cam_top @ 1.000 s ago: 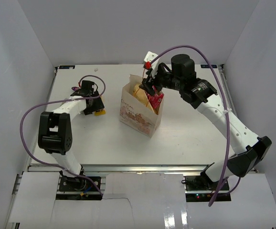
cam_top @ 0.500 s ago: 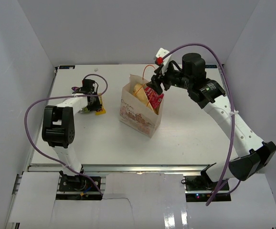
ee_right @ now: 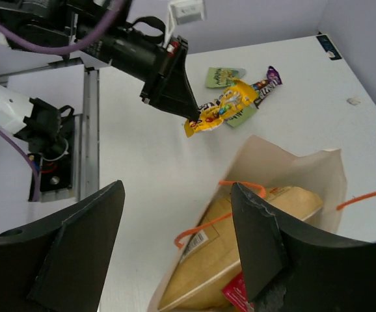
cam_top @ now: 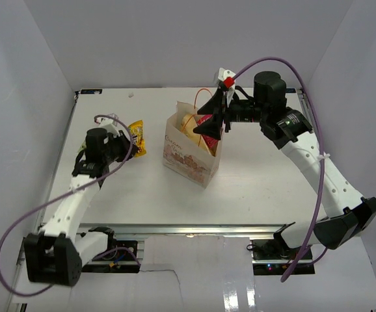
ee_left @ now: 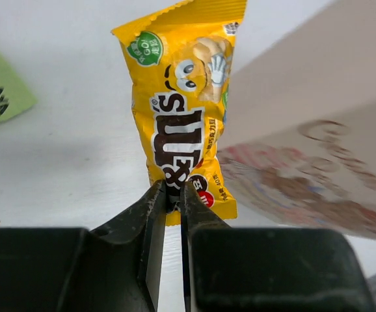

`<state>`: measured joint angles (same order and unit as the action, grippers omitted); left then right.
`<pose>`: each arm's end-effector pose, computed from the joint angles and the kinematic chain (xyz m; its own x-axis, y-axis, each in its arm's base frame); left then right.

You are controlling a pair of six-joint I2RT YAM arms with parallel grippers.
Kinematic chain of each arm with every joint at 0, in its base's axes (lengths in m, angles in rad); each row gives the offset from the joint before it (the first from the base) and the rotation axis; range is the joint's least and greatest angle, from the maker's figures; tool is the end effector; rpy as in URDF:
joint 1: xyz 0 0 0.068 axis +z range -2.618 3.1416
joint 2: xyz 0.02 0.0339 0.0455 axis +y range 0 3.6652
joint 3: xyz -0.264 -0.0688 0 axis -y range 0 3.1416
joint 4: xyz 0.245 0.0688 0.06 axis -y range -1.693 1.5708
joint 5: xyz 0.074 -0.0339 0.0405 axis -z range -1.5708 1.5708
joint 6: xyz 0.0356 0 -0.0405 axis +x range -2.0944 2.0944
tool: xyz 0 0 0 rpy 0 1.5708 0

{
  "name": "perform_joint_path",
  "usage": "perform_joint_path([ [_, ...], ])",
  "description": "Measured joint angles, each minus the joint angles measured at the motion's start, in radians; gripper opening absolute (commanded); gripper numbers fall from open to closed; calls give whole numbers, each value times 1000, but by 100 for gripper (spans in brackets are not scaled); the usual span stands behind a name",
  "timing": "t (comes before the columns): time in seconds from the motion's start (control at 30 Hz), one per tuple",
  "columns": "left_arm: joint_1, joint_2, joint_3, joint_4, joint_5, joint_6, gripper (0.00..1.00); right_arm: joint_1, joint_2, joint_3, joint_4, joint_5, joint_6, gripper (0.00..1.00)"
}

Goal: Place the snacks into the paper bag

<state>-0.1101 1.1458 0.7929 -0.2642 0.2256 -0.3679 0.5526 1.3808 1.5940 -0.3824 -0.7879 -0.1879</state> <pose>0.2480 -0.0354 0.2627 -0.6404 -0.2819 -0.7144 0.0623 0.9081 -0.4141 0.2375 0.1761 0.4665 0.0394 -0.1305 -0.9907 -0.9748 0.2130 -0.0669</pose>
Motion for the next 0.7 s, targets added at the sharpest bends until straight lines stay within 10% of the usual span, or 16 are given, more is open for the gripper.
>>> perform_joint_path([
  [0.27,-8,-536,-166,92,236,-118,9,128,15,24,31,21,134,76],
  [0.3,-10,-562,-168,93,257,-130,9,153,20,26,42,41,165,93],
  [0.7,-11,-618,-158,90,413,-217,10,351,194,76,162,359,475,94],
])
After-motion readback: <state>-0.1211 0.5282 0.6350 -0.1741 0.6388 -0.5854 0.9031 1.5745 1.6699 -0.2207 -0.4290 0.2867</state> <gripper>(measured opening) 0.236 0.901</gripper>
